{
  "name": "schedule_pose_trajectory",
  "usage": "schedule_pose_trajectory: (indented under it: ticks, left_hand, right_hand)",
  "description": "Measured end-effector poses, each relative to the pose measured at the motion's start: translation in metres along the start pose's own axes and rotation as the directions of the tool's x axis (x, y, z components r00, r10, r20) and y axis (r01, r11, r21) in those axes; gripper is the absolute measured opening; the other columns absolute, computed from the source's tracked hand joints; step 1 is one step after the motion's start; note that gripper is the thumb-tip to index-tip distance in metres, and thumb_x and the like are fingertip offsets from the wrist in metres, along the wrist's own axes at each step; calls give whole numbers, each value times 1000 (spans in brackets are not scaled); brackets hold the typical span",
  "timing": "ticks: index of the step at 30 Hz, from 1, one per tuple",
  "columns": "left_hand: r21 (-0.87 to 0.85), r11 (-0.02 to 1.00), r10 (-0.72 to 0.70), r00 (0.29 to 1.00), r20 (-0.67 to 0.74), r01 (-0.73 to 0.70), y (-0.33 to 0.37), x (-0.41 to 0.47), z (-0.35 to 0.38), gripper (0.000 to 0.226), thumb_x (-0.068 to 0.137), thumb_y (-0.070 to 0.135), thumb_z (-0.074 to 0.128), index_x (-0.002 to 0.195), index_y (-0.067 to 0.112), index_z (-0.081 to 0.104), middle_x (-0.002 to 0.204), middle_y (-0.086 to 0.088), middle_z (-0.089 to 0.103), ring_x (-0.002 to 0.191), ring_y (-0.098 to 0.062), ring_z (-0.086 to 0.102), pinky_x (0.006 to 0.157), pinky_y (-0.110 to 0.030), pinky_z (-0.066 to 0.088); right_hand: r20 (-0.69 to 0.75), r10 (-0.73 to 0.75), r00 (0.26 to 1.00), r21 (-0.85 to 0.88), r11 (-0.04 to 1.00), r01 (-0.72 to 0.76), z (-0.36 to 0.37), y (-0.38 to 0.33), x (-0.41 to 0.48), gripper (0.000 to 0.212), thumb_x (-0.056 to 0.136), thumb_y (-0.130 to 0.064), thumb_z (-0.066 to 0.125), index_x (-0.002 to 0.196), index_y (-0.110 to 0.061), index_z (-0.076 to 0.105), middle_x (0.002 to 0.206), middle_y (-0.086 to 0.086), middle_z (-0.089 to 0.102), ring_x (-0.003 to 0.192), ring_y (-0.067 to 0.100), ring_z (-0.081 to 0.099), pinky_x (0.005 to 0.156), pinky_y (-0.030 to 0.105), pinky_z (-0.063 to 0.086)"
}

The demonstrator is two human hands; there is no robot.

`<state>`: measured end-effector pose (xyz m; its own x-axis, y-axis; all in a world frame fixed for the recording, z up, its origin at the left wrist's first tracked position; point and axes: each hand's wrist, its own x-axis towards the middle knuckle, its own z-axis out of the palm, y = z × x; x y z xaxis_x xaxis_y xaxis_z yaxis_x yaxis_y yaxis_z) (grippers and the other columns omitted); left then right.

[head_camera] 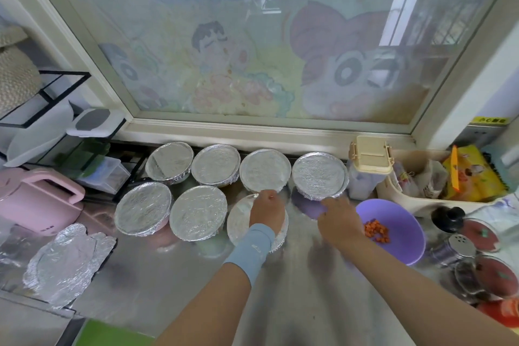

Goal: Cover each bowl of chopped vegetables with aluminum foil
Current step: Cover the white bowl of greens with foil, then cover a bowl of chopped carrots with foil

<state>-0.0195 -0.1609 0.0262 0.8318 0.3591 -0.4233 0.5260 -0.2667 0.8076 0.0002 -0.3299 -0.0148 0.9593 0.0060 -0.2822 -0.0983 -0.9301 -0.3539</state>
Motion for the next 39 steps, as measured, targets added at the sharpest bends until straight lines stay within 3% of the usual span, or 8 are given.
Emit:
schedule_pose_trajectory:
  ticks: [7,10,14,17,20,23,28,39]
  left_hand:
    - [230,967,35,951,307,-110,-1,-17,69,17,92,20,46,84,9,55,85,-14,56,78,-33,50,76,-36,44]
    - [293,944,41,933,358,-154,-6,-20,79,31,96,20,40,65,18,34,69,-1,40,68,-21,36,63,-33,31]
    - [282,950,23,930,366,-134,-19,-17,78,26,99,24,38,77,16,49,91,-10,55,84,-23,46,76,-34,35]
    - [244,968,-23,939,342,-65,-23,-21,69,25,99,27,40,86,14,57,89,-9,59,86,-26,53,80,-35,41]
    - [245,969,-73,926,371,-22,-31,-21,58,37,96,28,47,128,13,58,128,-9,60,117,-30,56,95,-30,40]
    - [210,974,-153,927,344,83,-38,-20,54,60,81,39,53,140,28,48,134,1,57,122,-29,56,107,-44,43]
    - [303,953,-137,926,352,27,-33,-29,53,14,79,37,47,73,24,49,77,-3,50,74,-21,43,72,-33,38]
    - [636,768,-124,956,266,-77,-26,-25,18,36,96,34,43,115,10,63,119,-11,63,108,-30,57,92,-35,43]
  right_hand:
    - [281,15,959,-303,950,74,-13,35,-10,36,97,-5,41,127,-8,61,135,14,53,124,34,51,97,35,43]
    - [342,4,940,-349,929,123,-13,36,-17,32,97,-7,42,121,-6,63,127,15,59,117,32,56,73,28,43]
    - [406,67,911,-74,996,-41,-9,30,-28,26,89,-26,50,100,-9,66,110,14,68,88,31,60,71,33,50]
    - [634,-4,774,293,927,-235,-9,24,-32,26,88,-19,61,109,-6,67,95,8,70,75,22,67,73,35,60]
    - [445,-117,888,278,961,-12,-13,24,-26,25,94,-23,52,107,-12,69,94,4,70,84,22,67,80,35,55]
    - [165,-197,966,-55,976,208,-16,31,-15,35,93,-27,47,126,-31,59,136,2,51,127,26,45,104,39,39]
    - [376,-91,922,-160,974,161,-7,38,-14,62,92,-23,49,150,-29,27,150,9,32,134,36,33,108,49,34]
    - [399,-258,880,-102,941,322,-14,-11,-24,49,93,-15,43,139,-31,49,149,0,43,136,22,42,107,34,38]
